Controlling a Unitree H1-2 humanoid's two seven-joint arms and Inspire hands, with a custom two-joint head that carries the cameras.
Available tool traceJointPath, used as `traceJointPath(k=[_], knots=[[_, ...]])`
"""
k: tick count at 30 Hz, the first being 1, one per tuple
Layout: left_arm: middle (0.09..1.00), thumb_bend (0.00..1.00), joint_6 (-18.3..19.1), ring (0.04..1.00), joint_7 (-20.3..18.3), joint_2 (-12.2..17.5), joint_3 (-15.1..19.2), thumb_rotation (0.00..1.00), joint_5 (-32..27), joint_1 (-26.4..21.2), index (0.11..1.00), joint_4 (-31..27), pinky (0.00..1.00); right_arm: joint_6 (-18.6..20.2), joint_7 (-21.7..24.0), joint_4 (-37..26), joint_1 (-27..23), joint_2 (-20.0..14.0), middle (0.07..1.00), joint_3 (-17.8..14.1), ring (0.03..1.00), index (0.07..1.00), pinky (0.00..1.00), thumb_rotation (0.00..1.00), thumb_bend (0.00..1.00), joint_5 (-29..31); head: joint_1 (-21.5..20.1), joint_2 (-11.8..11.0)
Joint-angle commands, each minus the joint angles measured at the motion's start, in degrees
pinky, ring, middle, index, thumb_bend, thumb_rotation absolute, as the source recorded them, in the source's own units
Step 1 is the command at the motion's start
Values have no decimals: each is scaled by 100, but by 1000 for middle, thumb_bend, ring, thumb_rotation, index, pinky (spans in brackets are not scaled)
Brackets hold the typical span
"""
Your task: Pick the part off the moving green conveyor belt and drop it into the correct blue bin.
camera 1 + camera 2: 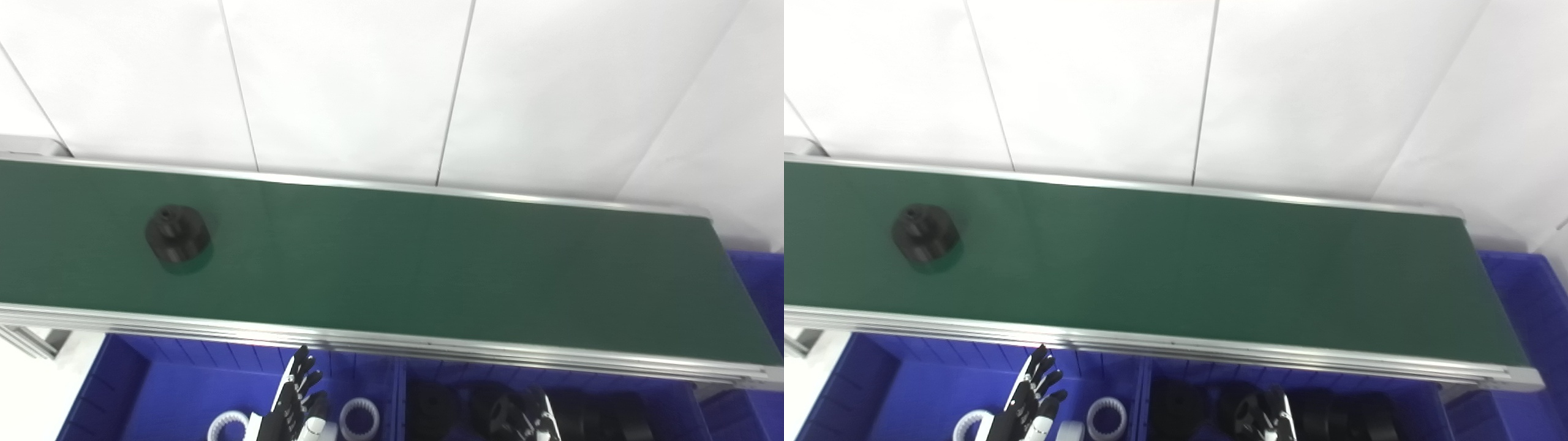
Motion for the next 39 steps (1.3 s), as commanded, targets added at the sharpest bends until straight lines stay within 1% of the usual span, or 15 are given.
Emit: traceJointPath(k=[1, 10, 11, 15, 17, 21, 25, 27, 28, 29, 30, 33, 34, 36, 39], knots=[[953, 457, -281, 903, 26, -139, -65, 736, -28, -80, 960, 3, 796, -385, 144, -8, -12, -17, 1000, -23, 929, 1000, 869, 903, 837, 72, 5, -9], [954, 471, -386, 908, 25, -119, -38, 764, -20, -137, 964, 144, 794, -500, 234, 145, -72, -22, 1000, -45, 935, 1000, 885, 900, 832, 96, -2, -87], [958, 474, -427, 913, 13, -105, -32, 770, -42, -154, 967, 212, 801, -534, 247, 204, -92, -24, 1000, -47, 937, 1000, 885, 903, 827, 94, 21, -261], [977, 488, -660, 936, -37, -87, -3, 753, -184, -277, 974, 586, 840, -658, 271, 493, -205, -11, 1000, -94, 937, 1000, 878, 910, 813, 121, 69, -532], [968, 492, -792, 924, -36, -84, -3, 763, -194, -355, 972, 761, 825, -717, 274, 623, -265, -16, 1000, -124, 940, 1000, 884, 908, 820, 121, 113, -618], [965, 477, -890, 913, -22, -84, -58, 714, -250, -505, 967, 991, 812, -763, 283, 781, -372, -53, 1000, -190, 936, 1000, 873, 902, 823, 124, 236, -642], [955, 503, -886, 902, 58, -141, -98, 695, -176, -559, 962, 1079, 781, -701, 315, 714, -375, -119, 1000, -235, 929, 1000, 854, 910, 836, 154, 371, -574], [951, 518, -883, 903, 55, -175, -101, 698, -148, -553, 959, 1077, 785, -771, 310, 610, -360, -173, 1000, -228, 916, 1000, 821, 899, 796, 49, 419, -529], [951, 519, -842, 903, 61, -198, -97, 698, -120, -539, 959, 1045, 785, -788, 246, 495, -334, -201, 1000, -225, 915, 1000, 819, 899, 793, -159, 446, -455], [950, 521, -812, 902, 65, -212, -94, 696, -101, -529, 955, 1021, 784, -795, 196, 414, -315, -218, 988, -223, 885, 1000, 766, 876, 796, -311, 446, -455], [950, 522, -790, 902, 88, -227, -93, 695, -52, -518, 954, 986, 784, -798, 139, 249, -290, -252, 984, -215, 874, 1000, 748, 868, 798, -574, 445, -346], [943, 485, -711, 894, 102, -236, -104, 664, 9, -493, 945, 874, 767, -812, 67, -195, -254, -346, 968, -174, 839, 1000, 703, 749, 838, -1138, 416, -237], [949, 481, -645, 901, 74, -228, -110, 655, -15, -485, 952, 806, 774, -803, 66, -416, -292, -399, 967, -149, 843, 1000, 698, 696, 836, -1374, 361, -68], [953, 480, -552, 906, 40, -215, -113, 648, -38, -479, 957, 701, 780, -720, 70, -765, -371, -469, 970, -107, 855, 1000, 701, 660, 848, -1698, 318, 86], [955, 502, -532, 913, -18, -205, -120, 639, -127, -498, 963, 633, 801, -347, 158, -1386, -684, -550, 983, -27, 885, 1000, 742, 596, 883, -2109, 302, 336]])
